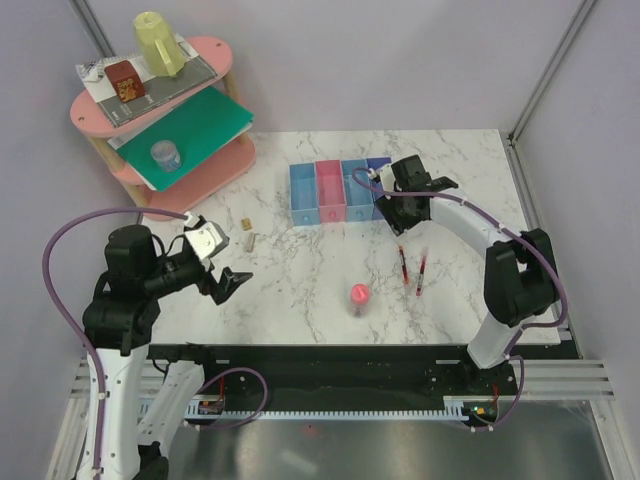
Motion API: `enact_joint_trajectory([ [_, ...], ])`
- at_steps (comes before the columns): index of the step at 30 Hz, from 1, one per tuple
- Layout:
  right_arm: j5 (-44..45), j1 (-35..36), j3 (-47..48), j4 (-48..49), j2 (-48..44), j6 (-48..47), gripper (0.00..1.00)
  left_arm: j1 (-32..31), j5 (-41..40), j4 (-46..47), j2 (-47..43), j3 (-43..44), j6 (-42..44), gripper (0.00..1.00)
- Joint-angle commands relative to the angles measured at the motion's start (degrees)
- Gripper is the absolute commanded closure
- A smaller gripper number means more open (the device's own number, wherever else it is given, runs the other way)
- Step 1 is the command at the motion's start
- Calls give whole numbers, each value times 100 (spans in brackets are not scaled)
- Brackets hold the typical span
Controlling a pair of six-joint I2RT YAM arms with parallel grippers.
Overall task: Sort the stationery into containers
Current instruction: Pick up the stationery from the center of the board.
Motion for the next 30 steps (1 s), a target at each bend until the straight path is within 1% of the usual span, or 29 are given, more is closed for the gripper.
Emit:
enact_joint_trajectory([
  [1, -79, -40, 142, 355, 314, -92, 41, 17, -4, 269, -144, -31, 121, 6],
  [5, -131, -146, 300, 434, 639, -48, 41, 17, -31, 269, -249, -58, 138, 5],
  [15, -175, -348, 563, 540, 877, -109, 42, 17, 4, 287, -170, -102, 165, 5],
  [21, -422, -348, 792, 549, 1070, -66, 43, 17, 31, 296, -91, -119, 165, 6],
  [24, -421, -357, 880, 575, 1184, -30, 50, 17, 22, 304, -109, -102, 165, 6],
  [25, -413, -357, 906, 575, 1185, -22, 58, 17, 5, 313, -109, -111, 165, 5],
  [27, -448, -357, 915, 575, 1193, 5, 69, 17, -4, 304, -126, -119, 174, 5],
  [29, -457, -365, 889, 557, 1132, 14, 72, 17, -22, 304, -144, -128, 174, 5],
  [30, -465, -357, 871, 531, 1106, 14, 79, 17, -22, 313, -144, -137, 191, 5],
])
